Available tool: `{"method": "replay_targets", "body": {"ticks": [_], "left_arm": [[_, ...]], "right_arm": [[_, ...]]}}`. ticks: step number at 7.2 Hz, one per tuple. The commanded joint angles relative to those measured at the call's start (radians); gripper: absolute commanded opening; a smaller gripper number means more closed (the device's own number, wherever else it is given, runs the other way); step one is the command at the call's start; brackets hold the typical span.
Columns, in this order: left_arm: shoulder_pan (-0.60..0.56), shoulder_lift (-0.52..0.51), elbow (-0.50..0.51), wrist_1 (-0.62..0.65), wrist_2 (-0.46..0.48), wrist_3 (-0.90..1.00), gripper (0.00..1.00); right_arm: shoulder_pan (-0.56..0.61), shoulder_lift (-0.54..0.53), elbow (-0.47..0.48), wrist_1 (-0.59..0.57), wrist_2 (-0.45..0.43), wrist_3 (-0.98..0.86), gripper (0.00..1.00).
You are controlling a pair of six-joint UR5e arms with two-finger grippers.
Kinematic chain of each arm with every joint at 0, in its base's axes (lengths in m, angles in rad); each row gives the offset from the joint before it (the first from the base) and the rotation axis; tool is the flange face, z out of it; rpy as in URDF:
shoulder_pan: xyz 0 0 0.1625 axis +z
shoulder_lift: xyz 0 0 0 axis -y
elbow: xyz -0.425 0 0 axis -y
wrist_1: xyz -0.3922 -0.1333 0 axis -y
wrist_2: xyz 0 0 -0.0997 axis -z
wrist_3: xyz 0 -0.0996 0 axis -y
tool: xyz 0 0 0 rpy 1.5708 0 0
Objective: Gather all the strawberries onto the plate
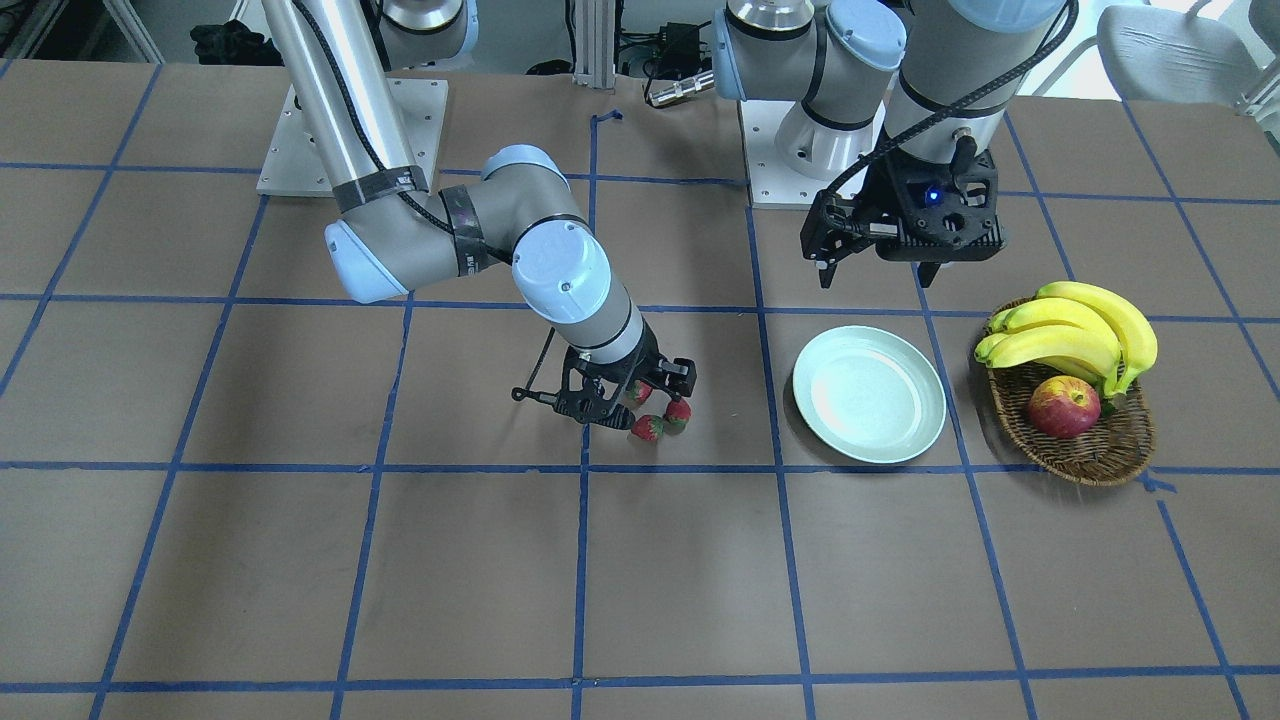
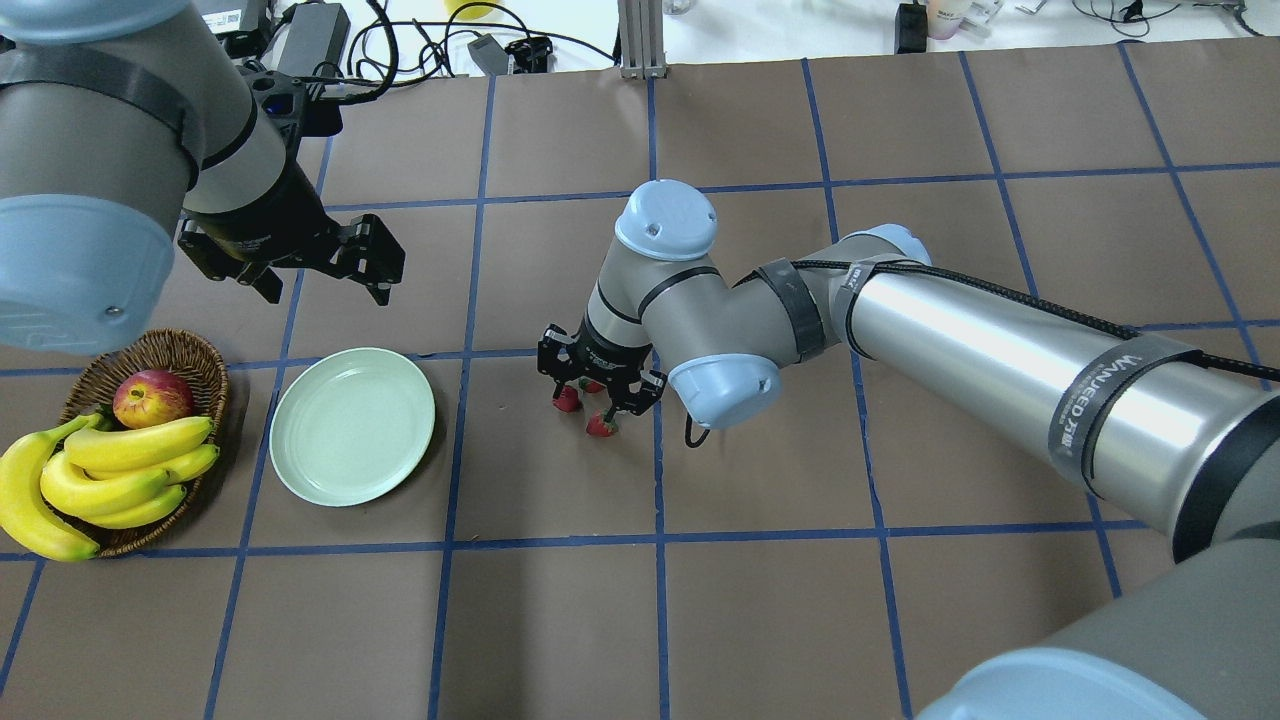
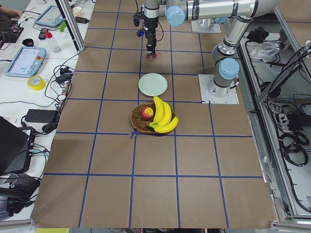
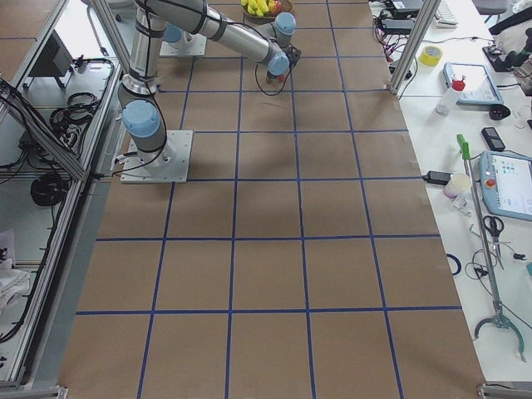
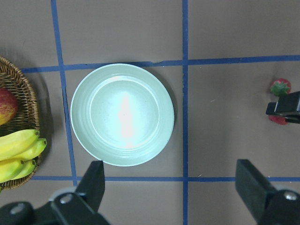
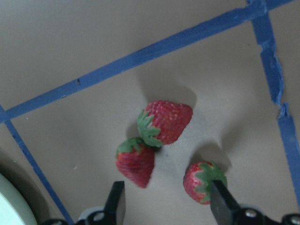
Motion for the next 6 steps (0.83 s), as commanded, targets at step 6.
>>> {"method": "replay_targets", "body": {"ticks": [6], "left_arm": [[-0.005, -0.004, -0.011, 0.000, 0.000, -0.002, 1.00]], "right_arm": [[-0.218, -0.249, -0.003, 0.282, -0.215, -0.363, 0.86]]}}
